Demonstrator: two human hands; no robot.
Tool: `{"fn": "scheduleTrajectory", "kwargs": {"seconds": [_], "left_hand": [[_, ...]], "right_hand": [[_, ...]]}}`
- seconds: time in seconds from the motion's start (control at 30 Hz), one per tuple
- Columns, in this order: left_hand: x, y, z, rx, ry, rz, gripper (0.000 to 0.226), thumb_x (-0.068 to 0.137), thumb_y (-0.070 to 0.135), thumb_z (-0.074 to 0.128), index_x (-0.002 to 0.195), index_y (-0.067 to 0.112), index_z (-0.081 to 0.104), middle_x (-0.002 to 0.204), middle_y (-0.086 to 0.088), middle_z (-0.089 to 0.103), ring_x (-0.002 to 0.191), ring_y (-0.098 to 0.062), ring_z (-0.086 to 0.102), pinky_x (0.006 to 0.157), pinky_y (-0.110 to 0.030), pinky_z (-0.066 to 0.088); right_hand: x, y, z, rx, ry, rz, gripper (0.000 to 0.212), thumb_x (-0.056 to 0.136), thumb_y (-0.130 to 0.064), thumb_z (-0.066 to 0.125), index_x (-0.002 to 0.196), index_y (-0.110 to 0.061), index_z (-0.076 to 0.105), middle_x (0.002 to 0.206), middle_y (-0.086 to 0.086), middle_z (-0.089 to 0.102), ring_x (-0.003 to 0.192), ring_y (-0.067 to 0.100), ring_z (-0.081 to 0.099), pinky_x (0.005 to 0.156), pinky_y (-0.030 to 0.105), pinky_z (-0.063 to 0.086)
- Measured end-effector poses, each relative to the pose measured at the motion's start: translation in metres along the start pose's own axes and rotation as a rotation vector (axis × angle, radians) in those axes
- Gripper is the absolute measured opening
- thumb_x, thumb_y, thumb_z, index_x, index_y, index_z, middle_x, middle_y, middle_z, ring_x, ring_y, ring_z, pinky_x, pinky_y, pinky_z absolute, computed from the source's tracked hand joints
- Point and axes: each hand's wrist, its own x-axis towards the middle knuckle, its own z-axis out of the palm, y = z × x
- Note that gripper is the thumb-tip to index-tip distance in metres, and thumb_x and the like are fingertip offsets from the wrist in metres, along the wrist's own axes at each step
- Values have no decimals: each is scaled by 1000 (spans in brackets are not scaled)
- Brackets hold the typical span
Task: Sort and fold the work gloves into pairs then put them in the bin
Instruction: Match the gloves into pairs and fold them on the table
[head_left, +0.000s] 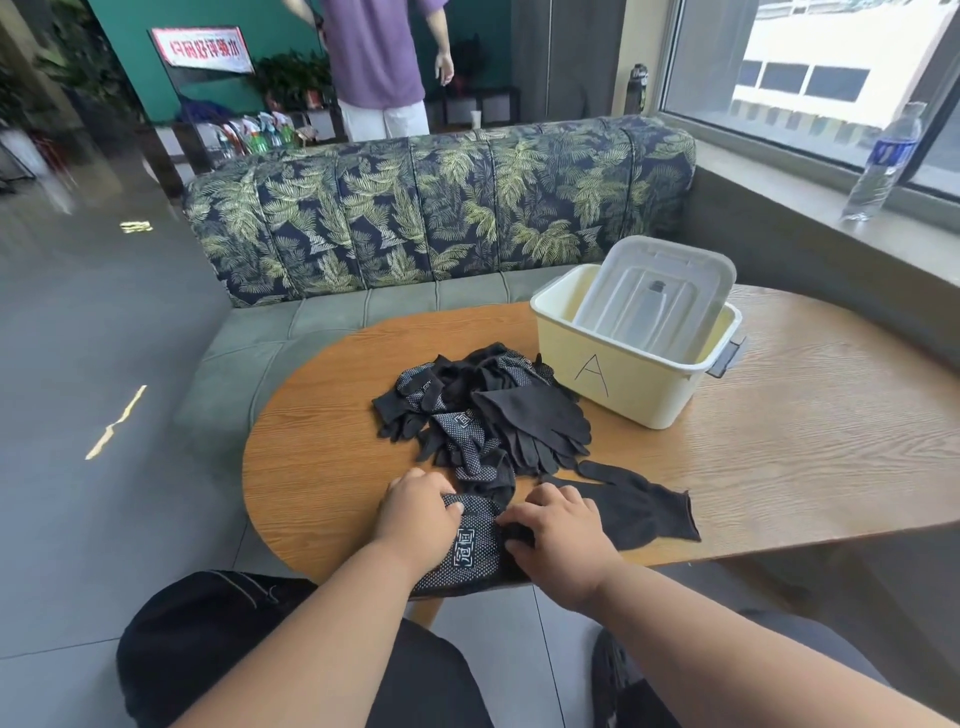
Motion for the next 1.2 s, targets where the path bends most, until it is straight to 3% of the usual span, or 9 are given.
{"fn": "scheduleTrajectory", "kwargs": {"seconds": [0.13,0.3,0.5,0.67,0.8,0.9,1.03,1.2], "left_hand": [[-3,-2,-3,-291,-40,-75,17,94,32,69,110,28,69,107,6,69,93,-14,64,87,-33,54],[-5,-6,-4,-748,-94,-211,34,91,22,75,122,29,62,116,6,65,107,-9,63,97,-31,50],[-9,-12,-9,-963,-120,-211,28,92,4,72,115,21,68,114,-1,71,104,-13,67,84,-23,50],[-13,-15,-6,-739,-93,-116,26,92,19,75,115,29,73,117,13,68,110,0,60,87,-14,43],[-12,-6,-6,-397,-86,-82,32,95,36,67,126,26,68,120,-1,66,105,-26,66,95,-37,53],[-12,8,0,-98,-56,-45,37,100,40,57,125,15,65,126,-7,55,107,-28,62,99,-36,49],[-11,19,4,42,-76,-82,38,102,40,50,122,10,59,126,-13,50,112,-33,60,98,-39,48],[-8,19,4,210,-62,68,31,103,40,43,124,22,56,128,-9,43,119,-31,48,104,-41,43]], "right_hand": [[3,-1,-1,15,-29,8,43,95,-50,57,138,-52,55,130,-8,49,122,26,42,105,41,32],[8,-1,-3,36,-73,33,52,93,-48,60,143,-55,49,131,-5,47,123,29,41,105,41,33],[10,-1,-8,44,-103,59,51,90,-51,63,140,-57,52,132,-5,47,127,28,41,107,42,34],[14,-9,-14,14,-145,88,53,91,-49,63,142,-56,52,138,-1,46,134,30,37,111,45,32],[13,-12,-16,14,-152,101,53,91,-50,62,143,-56,51,139,-2,45,136,30,36,111,45,31],[12,-13,-16,18,-150,108,53,91,-50,63,142,-57,51,138,-1,45,135,30,36,111,45,31],[11,-12,-15,23,-147,114,53,90,-50,63,141,-59,51,137,-2,46,134,30,37,110,43,31],[11,-12,-16,21,-159,117,53,90,-50,63,140,-59,51,138,-1,45,133,31,38,110,43,31]]}}
